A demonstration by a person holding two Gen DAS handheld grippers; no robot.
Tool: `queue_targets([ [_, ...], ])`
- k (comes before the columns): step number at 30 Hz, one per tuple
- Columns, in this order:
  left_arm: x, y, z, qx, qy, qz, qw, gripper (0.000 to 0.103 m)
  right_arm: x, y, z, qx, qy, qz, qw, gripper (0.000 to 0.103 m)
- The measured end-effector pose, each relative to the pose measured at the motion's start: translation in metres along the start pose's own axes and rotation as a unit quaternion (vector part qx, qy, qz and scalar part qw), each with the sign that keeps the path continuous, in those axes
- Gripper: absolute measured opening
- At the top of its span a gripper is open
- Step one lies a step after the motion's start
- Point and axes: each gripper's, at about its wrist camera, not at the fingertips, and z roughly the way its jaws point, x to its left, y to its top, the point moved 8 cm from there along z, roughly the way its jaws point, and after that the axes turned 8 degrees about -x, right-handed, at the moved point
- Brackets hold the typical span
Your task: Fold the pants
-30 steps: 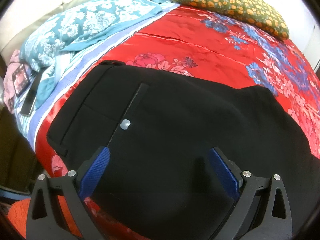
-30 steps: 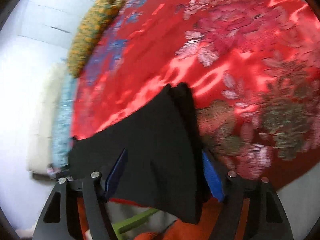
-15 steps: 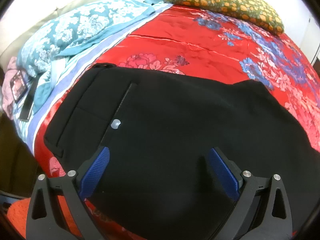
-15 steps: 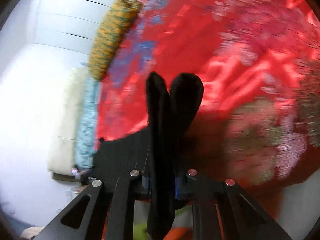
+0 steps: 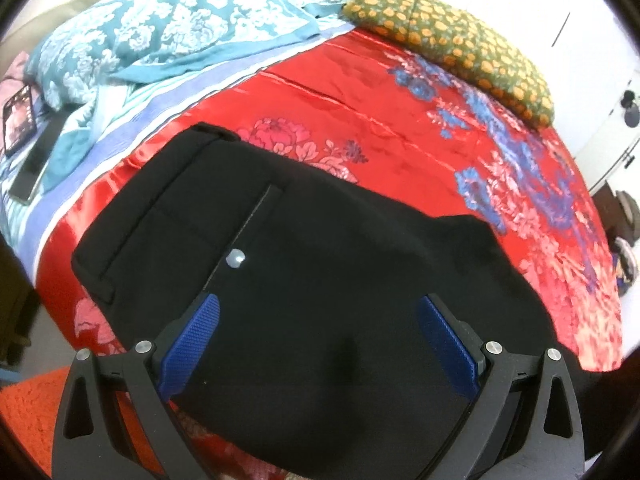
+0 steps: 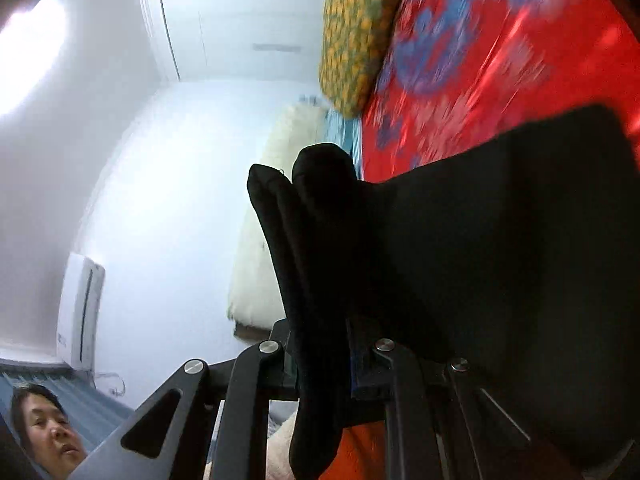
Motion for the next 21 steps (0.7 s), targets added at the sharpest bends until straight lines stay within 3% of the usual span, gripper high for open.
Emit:
queue_targets([
  [8, 0.015, 0.006, -0.007, -0.007, -0.013, 0.003, 0.9999, 0.100, -0.031, -0.066, 0.157, 0.073, -0.071, -0.013, 0.995, 0.016],
  [10, 0.016, 0.006, -0.006, -0.003, -0.018, -0.003, 0.9998, 0.100, -0.043, -0.080, 0.183, 0.086, -0.105, -0.034, 0.990, 0.022],
  [11, 0.016, 0.005, -0.006, 0.000, -0.026, -0.006, 0.9996, 0.100, -0.050, -0.089, 0.198, 0.096, -0.145, -0.050, 0.983, 0.034],
  [12, 0.015, 0.004, -0.007, 0.004, -0.037, -0.010, 0.9992, 0.100, -0.056, -0.096, 0.202, 0.105, -0.168, -0.056, 0.979, 0.063],
  [14, 0.009, 0.004, -0.009, 0.009, -0.070, -0.019, 0.9973, 0.100, -0.056, -0.104, 0.214, 0.126, -0.187, -0.056, 0.973, 0.079],
  [16, -0.003, 0.003, -0.014, 0.012, -0.113, -0.017, 0.9933, 0.100, -0.040, -0.103, 0.202, 0.125, -0.175, -0.074, 0.974, 0.079],
  [18, -0.020, -0.001, -0.017, 0.024, -0.158, -0.007, 0.9871, 0.099, -0.016, -0.092, 0.175, 0.109, -0.180, -0.135, 0.968, 0.081],
  [20, -0.045, -0.012, -0.023, 0.046, -0.211, 0.012, 0.9762, 0.095, -0.006, -0.077, 0.140, 0.093, -0.212, -0.204, 0.951, 0.086],
  [21, -0.060, -0.018, -0.026, 0.055, -0.231, 0.029, 0.9710, 0.083, -0.005, -0.071, 0.121, 0.085, -0.232, -0.233, 0.941, 0.088],
])
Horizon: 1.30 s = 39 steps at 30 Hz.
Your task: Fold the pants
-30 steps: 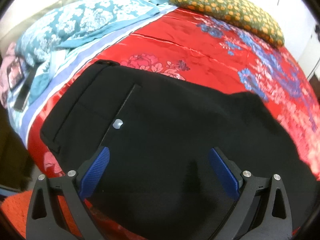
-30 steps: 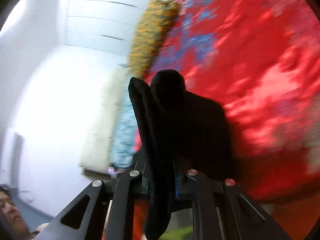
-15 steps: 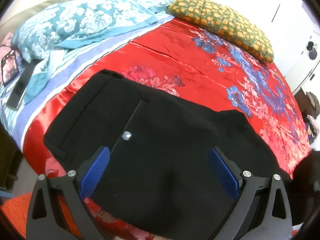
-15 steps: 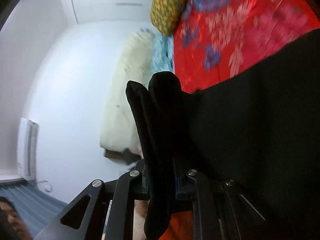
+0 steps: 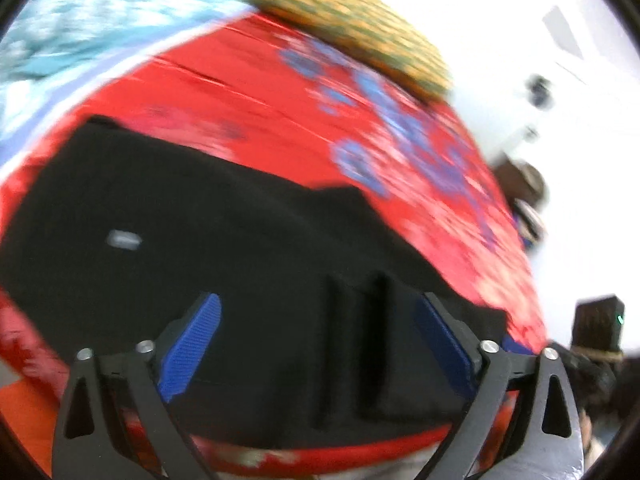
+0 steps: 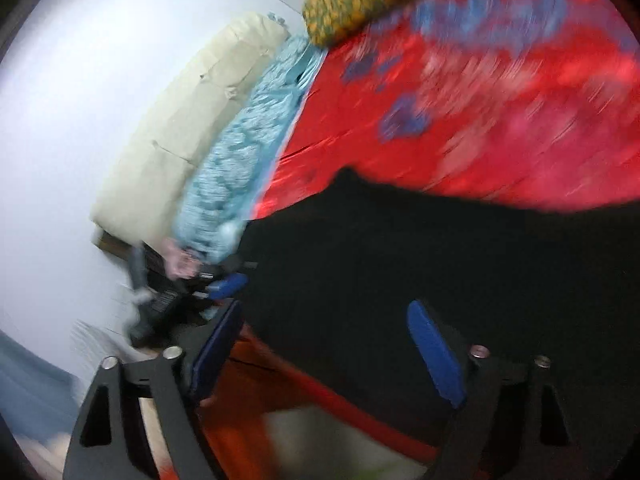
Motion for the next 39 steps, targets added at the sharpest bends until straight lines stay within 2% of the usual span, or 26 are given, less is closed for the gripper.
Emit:
queue_targets([
  [2, -0.031, -0.014, 0.013, 0.028, -0.019, 0.049, 0.9983, 0.069, -0.020, -0.004, -0.031, -0.011, -0.049, -0.036, 0.998, 0.088],
  [5, -0.061, -0.036, 0.037, 0.056, 0.001, 0.111, 0.9922, 0.069, -0.046, -0.023, -0.076, -0.030, -0.095, -0.043, 0.994, 0.088],
  [7, -0.070, -0.049, 0.054, 0.075, 0.024, 0.138, 0.9874, 0.062, -0.061, -0.037, -0.102, -0.053, -0.114, -0.035, 0.992, 0.088],
  [8, -0.071, -0.058, 0.063, 0.085, 0.044, 0.150, 0.9840, 0.026, -0.067, -0.040, -0.115, -0.061, -0.120, -0.035, 0.990, 0.088],
  [9, -0.069, -0.065, 0.071, 0.100, 0.061, 0.155, 0.9809, 0.007, -0.069, -0.042, -0.124, -0.071, -0.129, -0.038, 0.988, 0.088],
  [11, -0.067, -0.068, 0.070, 0.102, 0.073, 0.154, 0.9801, 0.006, -0.071, -0.041, -0.142, -0.084, -0.154, -0.053, 0.983, 0.088],
  [14, -0.071, -0.057, 0.051, 0.075, 0.071, 0.168, 0.9804, 0.006, -0.067, -0.034, -0.153, -0.098, -0.210, -0.110, 0.967, 0.088],
  [17, -0.060, -0.056, 0.046, 0.073, 0.096, 0.195, 0.9733, 0.007, -0.063, -0.034, -0.147, -0.089, -0.213, -0.148, 0.962, 0.088],
  [19, -0.056, -0.059, 0.050, 0.081, 0.108, 0.202, 0.9702, 0.007, -0.060, -0.036, -0.127, -0.069, -0.214, -0.166, 0.960, 0.088],
  [22, -0.057, -0.065, 0.056, 0.085, 0.125, 0.233, 0.9607, 0.011, -0.060, -0.038, -0.089, -0.042, -0.210, -0.184, 0.959, 0.088],
  [23, -0.056, -0.067, 0.059, 0.087, 0.137, 0.246, 0.9556, 0.019, -0.063, -0.041, -0.071, -0.023, -0.209, -0.186, 0.960, 0.088],
  [24, -0.054, -0.068, 0.058, 0.088, 0.144, 0.251, 0.9532, 0.034, -0.069, -0.046, -0.058, -0.007, -0.208, -0.184, 0.961, 0.088],
  [25, -0.051, -0.067, 0.055, 0.088, 0.152, 0.250, 0.9521, 0.045, -0.077, -0.054, -0.043, 0.020, -0.214, -0.179, 0.960, 0.088],
  [26, -0.050, -0.062, 0.052, 0.081, 0.151, 0.240, 0.9556, 0.067, -0.086, -0.062, -0.030, 0.046, -0.231, -0.185, 0.954, 0.089],
  [27, -0.048, -0.057, 0.045, 0.069, 0.152, 0.229, 0.9590, 0.084, -0.087, -0.065, -0.027, 0.050, -0.243, -0.200, 0.948, 0.090],
  [28, -0.046, -0.048, 0.036, 0.046, 0.151, 0.211, 0.9646, 0.088, -0.085, -0.066, -0.025, 0.044, -0.249, -0.220, 0.942, 0.091],
  [31, -0.035, -0.029, 0.020, 0.002, 0.146, 0.162, 0.9759, 0.091, -0.085, -0.068, -0.025, 0.045, -0.250, -0.220, 0.942, 0.093],
  [34, -0.029, -0.022, 0.019, -0.021, 0.158, 0.135, 0.9780, 0.091, -0.087, -0.070, -0.027, 0.040, -0.247, -0.221, 0.943, 0.094],
  [37, -0.057, -0.027, 0.019, -0.037, 0.121, 0.165, 0.9781, 0.091, -0.084, -0.073, -0.028, 0.037, -0.249, -0.228, 0.940, 0.097],
  [39, -0.084, -0.039, 0.027, -0.032, 0.099, 0.215, 0.9711, 0.096, -0.083, -0.074, -0.028, 0.036, -0.249, -0.228, 0.941, 0.099],
])
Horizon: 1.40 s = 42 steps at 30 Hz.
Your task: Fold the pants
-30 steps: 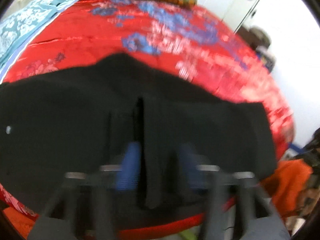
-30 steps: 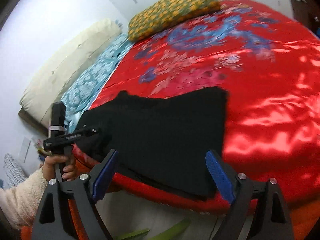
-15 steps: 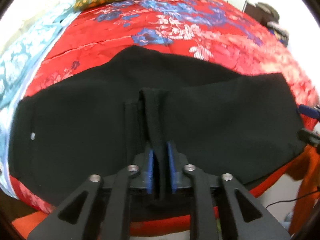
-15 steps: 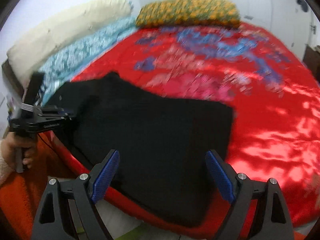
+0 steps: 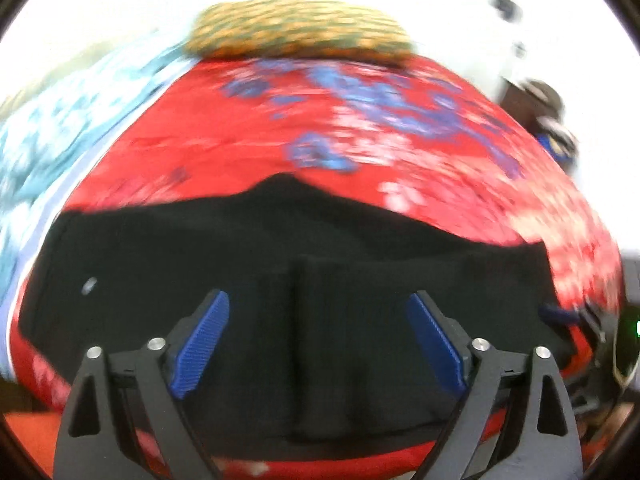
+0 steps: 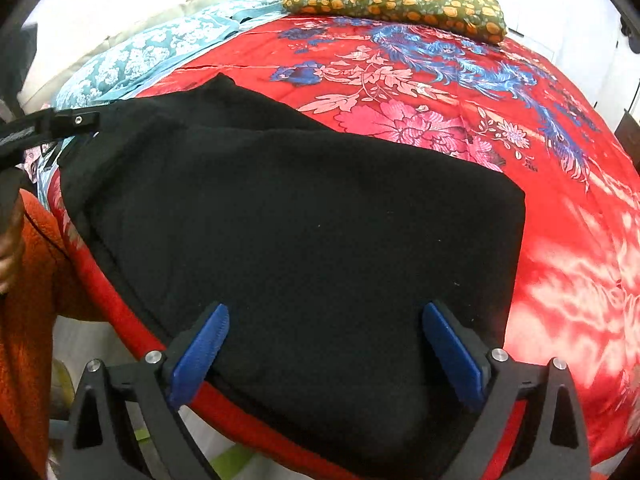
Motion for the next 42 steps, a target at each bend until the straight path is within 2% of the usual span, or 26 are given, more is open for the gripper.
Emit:
queue_targets([
  [3, -0.026, -0.018, 0.021, 0.036, -0.006, 0.060, 0.9975, 0.097, 0.002, 0.001, 0.003, -0.003, -0.002, 0.000, 1.000, 0.103],
  [6, -0.028, -0.044, 0.050, 0.098, 0.001, 0.079, 0.9921, 0.097, 0.003, 0.001, 0.004, -0.006, -0.005, -0.001, 1.000, 0.103],
  [7, -0.027, -0.047, 0.053, 0.100, -0.002, 0.074, 0.9922, 0.099, 0.003, 0.001, 0.004, -0.005, -0.006, -0.001, 1.000, 0.103],
  [8, -0.023, -0.047, 0.052, 0.094, -0.001, 0.066, 0.9933, 0.102, 0.003, 0.001, 0.005, -0.003, -0.007, -0.003, 1.000, 0.103],
  [11, -0.020, -0.050, 0.054, 0.106, -0.017, 0.048, 0.9931, 0.102, 0.003, 0.002, 0.005, -0.005, -0.009, -0.003, 1.000, 0.103],
  [17, -0.019, -0.053, 0.054, 0.098, -0.013, 0.056, 0.9936, 0.102, 0.006, 0.001, 0.003, -0.028, -0.020, -0.019, 0.999, 0.103],
  [20, -0.020, -0.052, 0.057, 0.099, -0.016, 0.054, 0.9935, 0.102, 0.005, 0.007, -0.003, -0.021, -0.030, -0.021, 0.999, 0.103],
  [23, -0.020, -0.052, 0.057, 0.098, -0.014, 0.057, 0.9934, 0.102, 0.002, 0.027, -0.027, -0.076, -0.046, -0.015, 0.996, 0.103],
  [25, -0.020, -0.051, 0.057, 0.097, -0.014, 0.058, 0.9935, 0.102, -0.001, 0.036, -0.036, -0.094, -0.058, -0.016, 0.994, 0.103],
  [32, -0.021, -0.051, 0.058, 0.096, -0.014, 0.059, 0.9935, 0.102, -0.005, 0.021, -0.016, -0.053, -0.057, -0.008, 0.997, 0.103],
  [36, -0.022, -0.052, 0.058, 0.097, -0.013, 0.061, 0.9933, 0.102, -0.007, 0.004, 0.003, -0.013, -0.055, -0.006, 0.998, 0.103],
  [42, -0.022, -0.052, 0.058, 0.098, -0.013, 0.063, 0.9931, 0.102, -0.006, -0.002, 0.003, -0.022, -0.059, -0.013, 0.998, 0.103],
])
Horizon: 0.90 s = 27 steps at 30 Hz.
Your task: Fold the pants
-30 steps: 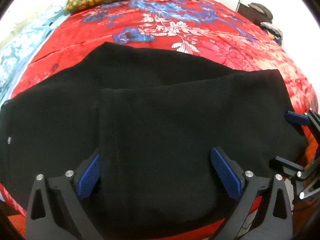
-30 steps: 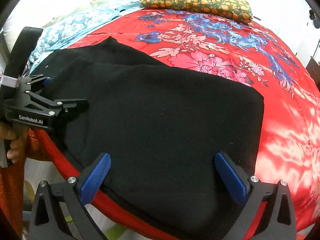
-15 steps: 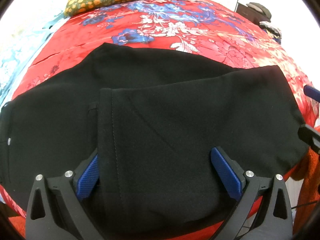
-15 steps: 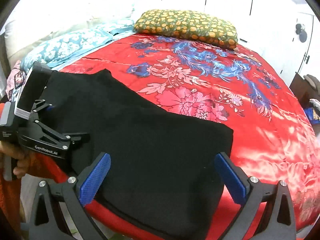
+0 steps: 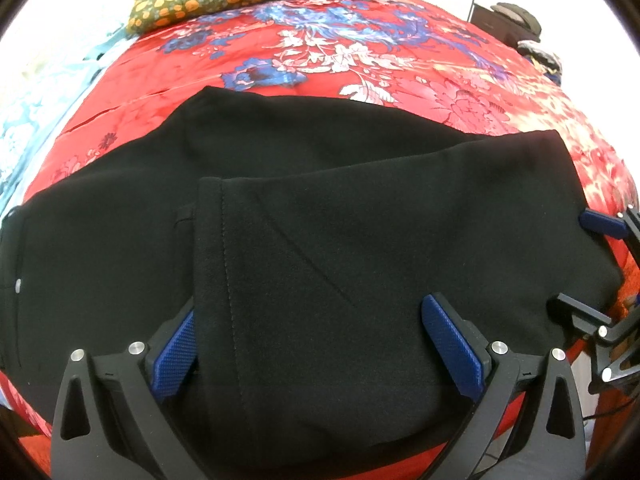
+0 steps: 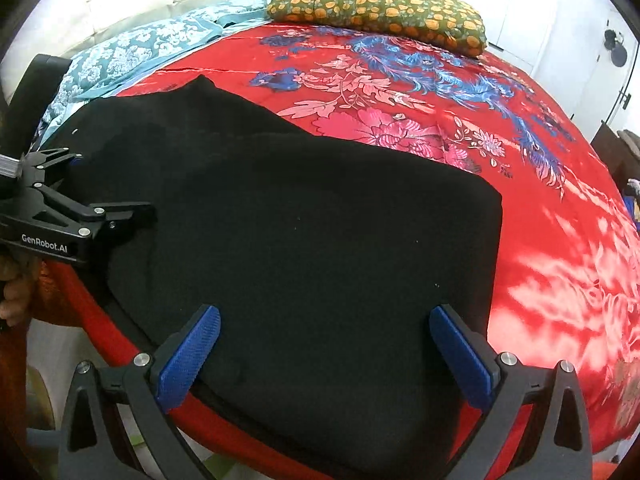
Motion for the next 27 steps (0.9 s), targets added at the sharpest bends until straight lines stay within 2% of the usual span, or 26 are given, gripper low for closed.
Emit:
queue_targets([
  [27, -0.0004, 0.0003, -0.0003, 0.001, -0.003, -0.004, 1.0000, 0.102, 0.0014, -0.0005, 0.0015, -0.003, 0.001, -0.004, 1.000, 0.103],
])
